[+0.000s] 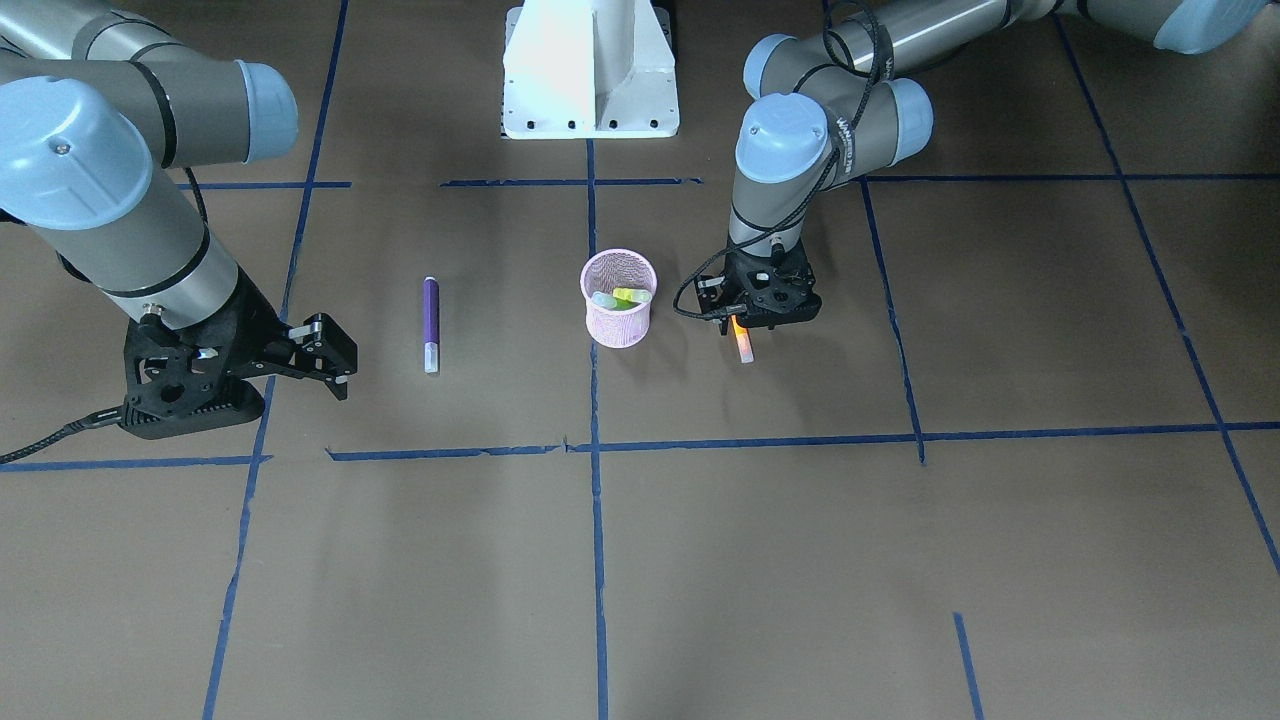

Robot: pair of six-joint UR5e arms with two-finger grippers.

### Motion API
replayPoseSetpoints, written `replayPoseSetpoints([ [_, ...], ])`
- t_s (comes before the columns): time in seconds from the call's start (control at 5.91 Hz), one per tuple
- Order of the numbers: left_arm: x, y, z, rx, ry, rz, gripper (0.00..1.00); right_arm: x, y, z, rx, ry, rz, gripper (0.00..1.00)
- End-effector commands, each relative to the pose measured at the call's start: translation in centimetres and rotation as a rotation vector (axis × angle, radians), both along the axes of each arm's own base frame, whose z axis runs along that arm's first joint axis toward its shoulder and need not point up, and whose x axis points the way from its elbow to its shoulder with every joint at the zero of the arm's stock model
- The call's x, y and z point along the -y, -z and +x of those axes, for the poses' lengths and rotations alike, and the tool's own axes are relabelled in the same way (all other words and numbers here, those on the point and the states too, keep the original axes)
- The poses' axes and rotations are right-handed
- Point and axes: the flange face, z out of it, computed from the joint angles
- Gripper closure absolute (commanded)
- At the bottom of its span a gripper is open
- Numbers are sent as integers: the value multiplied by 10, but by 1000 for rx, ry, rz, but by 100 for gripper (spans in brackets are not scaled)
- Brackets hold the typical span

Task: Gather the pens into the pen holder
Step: 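Grasp the orange highlighter with the left gripper while the right arm withdraws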

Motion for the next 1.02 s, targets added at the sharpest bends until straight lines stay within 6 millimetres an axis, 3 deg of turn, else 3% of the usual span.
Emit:
replayPoseSetpoints([
  [0.0,0,-6,4,9,-5,-5,46,-1,2,1,3,0,4,1],
  [0.34,0,-8,5,12,-7,-5,52,-2,2,2,4,0,6,1],
  [0.51,1,-5,5,10,-7,-3,63,-2,1,2,3,-1,3,1],
  [0.85,1,0,5,3,-11,6,100,-2,1,2,4,-1,4,1],
])
